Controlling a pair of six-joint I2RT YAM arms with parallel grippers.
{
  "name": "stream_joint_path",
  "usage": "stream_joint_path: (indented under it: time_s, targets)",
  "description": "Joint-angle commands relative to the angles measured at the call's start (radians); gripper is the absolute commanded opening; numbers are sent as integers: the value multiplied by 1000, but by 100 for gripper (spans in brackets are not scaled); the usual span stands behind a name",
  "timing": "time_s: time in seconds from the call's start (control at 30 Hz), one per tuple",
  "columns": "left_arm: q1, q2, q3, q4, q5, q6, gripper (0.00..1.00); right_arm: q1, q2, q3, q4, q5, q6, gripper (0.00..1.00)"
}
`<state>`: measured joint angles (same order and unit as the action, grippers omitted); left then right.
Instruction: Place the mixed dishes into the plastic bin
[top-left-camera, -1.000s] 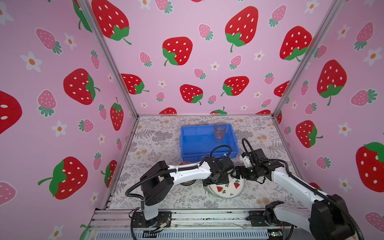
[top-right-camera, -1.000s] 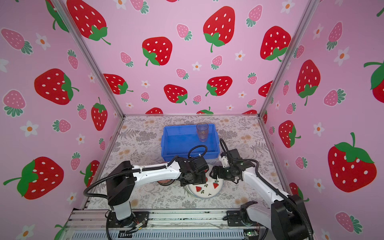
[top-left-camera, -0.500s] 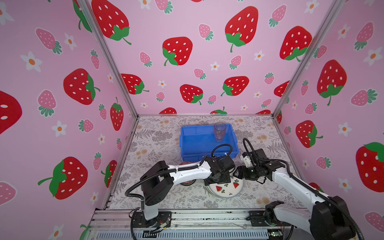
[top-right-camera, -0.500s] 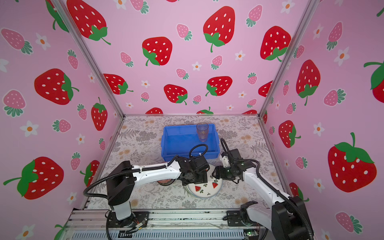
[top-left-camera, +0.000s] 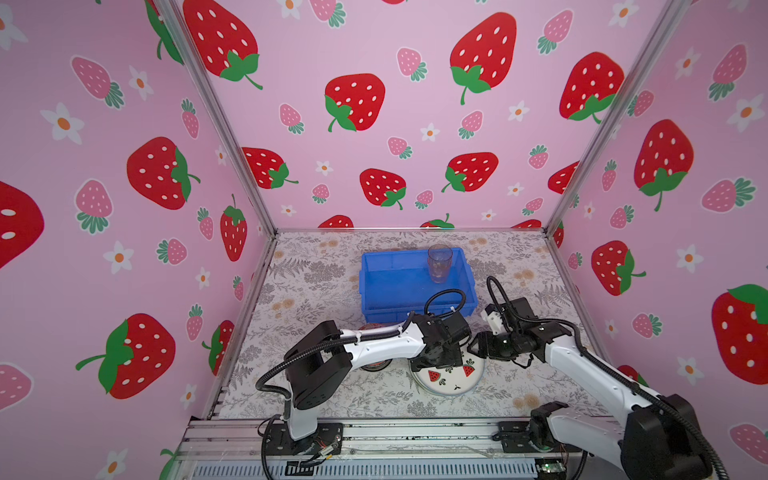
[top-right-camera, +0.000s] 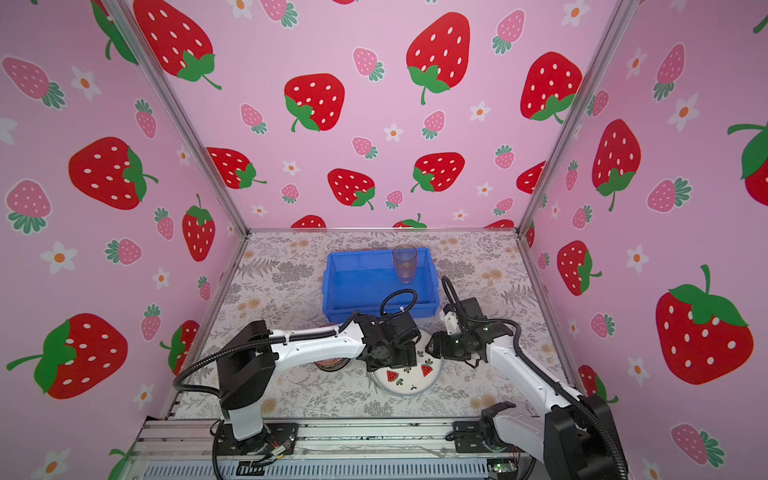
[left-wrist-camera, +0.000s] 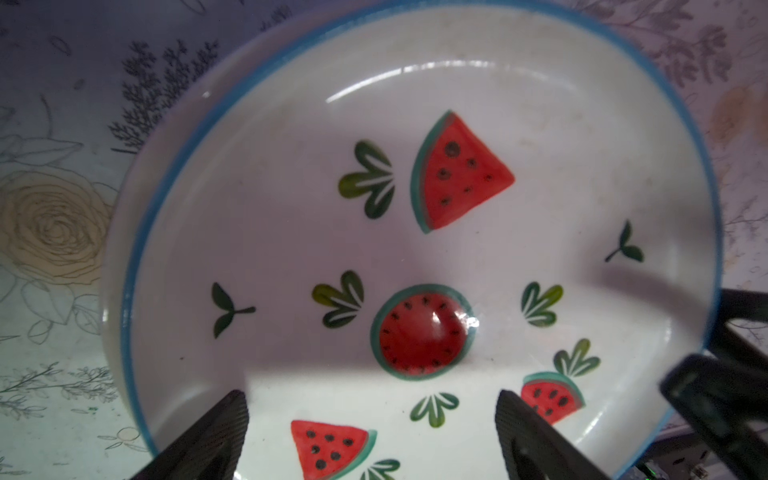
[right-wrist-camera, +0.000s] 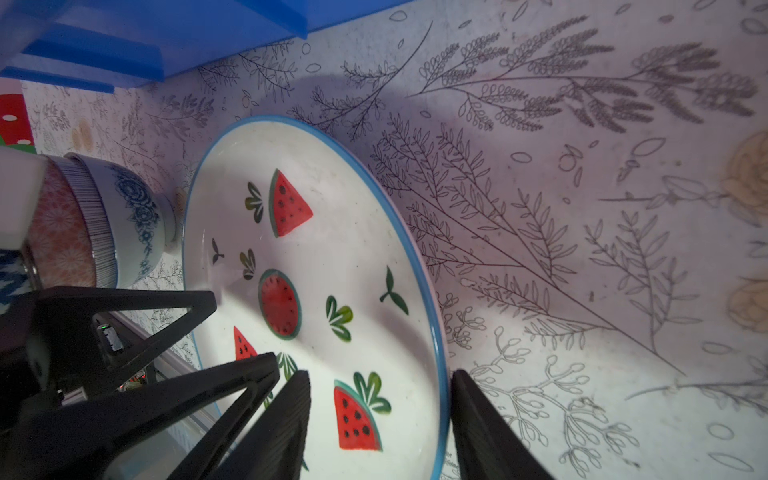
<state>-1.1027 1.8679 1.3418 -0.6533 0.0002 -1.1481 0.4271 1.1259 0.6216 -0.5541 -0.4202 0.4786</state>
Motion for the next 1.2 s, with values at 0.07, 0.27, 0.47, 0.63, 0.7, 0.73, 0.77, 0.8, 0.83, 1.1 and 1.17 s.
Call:
stream_joint_path:
  time_s: [0.07, 0.27, 0.47, 0.63, 0.7, 0.73, 0.77, 0.8, 0.83, 1.1, 1.17]
  targets:
    - [-2, -31, 46, -40, -35, 5, 95, -5, -15, -7, -8, -11, 7, 58]
    - [-1, -57, 71, -109, -84, 10, 95, -5, -14, -4, -27, 13, -7, 59]
    - [0, -57, 74, -152, -128, 13, 96, -7, -8, 3, -34, 27, -13, 60]
    - [-1, -40, 79, -176, -137, 8, 95, -8, -7, 3, -33, 28, -15, 62]
    - [0, -37, 81, -188, -153, 8, 96, -8, -6, -1, -32, 27, -14, 63]
    - [1, -36, 81, -193, -159, 8, 96, -8, -6, -2, -31, 27, -14, 63]
    - [1, -32, 79, -195, -167, 10, 96, -8, -6, -4, -31, 25, -14, 63]
    - [1, -28, 76, -196, -170, 11, 96, -8, -5, -5, -29, 24, -13, 63]
    - [0, -23, 75, -197, -170, 13, 96, -8, -5, -7, -27, 24, -14, 63]
    - [2, 30, 70, -168, -138, 20, 96, -8, -7, -11, -22, 21, -12, 63]
    - [2, 43, 72, -164, -137, 19, 96, -8, -11, -11, -23, 21, -12, 63]
